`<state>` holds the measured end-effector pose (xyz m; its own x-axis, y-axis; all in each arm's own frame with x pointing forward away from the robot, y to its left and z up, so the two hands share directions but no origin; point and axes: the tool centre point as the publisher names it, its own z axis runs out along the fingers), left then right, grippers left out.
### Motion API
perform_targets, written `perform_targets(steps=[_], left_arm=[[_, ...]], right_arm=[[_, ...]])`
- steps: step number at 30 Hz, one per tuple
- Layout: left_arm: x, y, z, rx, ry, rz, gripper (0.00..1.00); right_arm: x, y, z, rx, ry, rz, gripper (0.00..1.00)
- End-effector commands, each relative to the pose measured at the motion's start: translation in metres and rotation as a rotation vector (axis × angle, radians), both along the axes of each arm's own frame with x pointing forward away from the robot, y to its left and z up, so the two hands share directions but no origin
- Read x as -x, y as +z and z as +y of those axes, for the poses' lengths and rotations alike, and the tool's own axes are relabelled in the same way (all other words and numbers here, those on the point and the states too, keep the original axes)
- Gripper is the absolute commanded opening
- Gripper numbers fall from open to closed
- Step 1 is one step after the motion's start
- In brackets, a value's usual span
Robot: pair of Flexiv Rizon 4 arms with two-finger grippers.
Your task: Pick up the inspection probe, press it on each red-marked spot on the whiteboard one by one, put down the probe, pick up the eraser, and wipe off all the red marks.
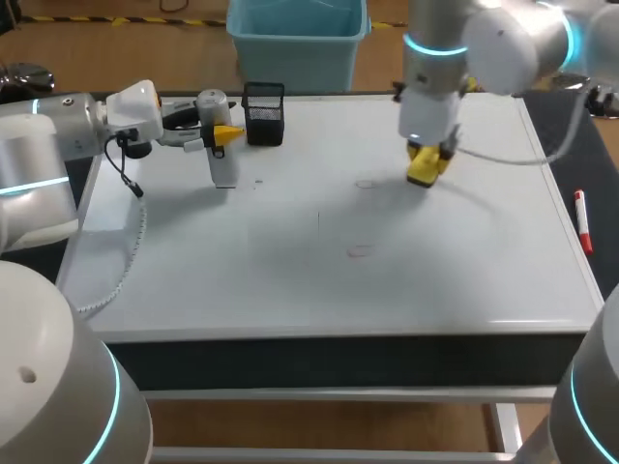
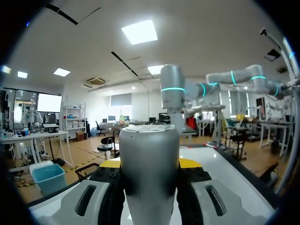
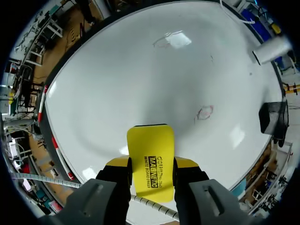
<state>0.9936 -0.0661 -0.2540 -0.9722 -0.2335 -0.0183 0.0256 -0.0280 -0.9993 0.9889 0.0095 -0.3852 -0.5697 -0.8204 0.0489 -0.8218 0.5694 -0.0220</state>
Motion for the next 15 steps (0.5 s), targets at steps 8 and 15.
perform_targets(steps=[8,15], left_arm=[[0.000,0.001,0.000,0.001,0.002,-0.001,0.00],[0.000,0.001,0.000,0.001,0.002,-0.001,0.00]], right_arm=[[0.012,-0.005,0.073,0.060,0.096,0.073,0.00],[0.014,-0.009,0.097,0.052,0.178,0.119,0.00]])
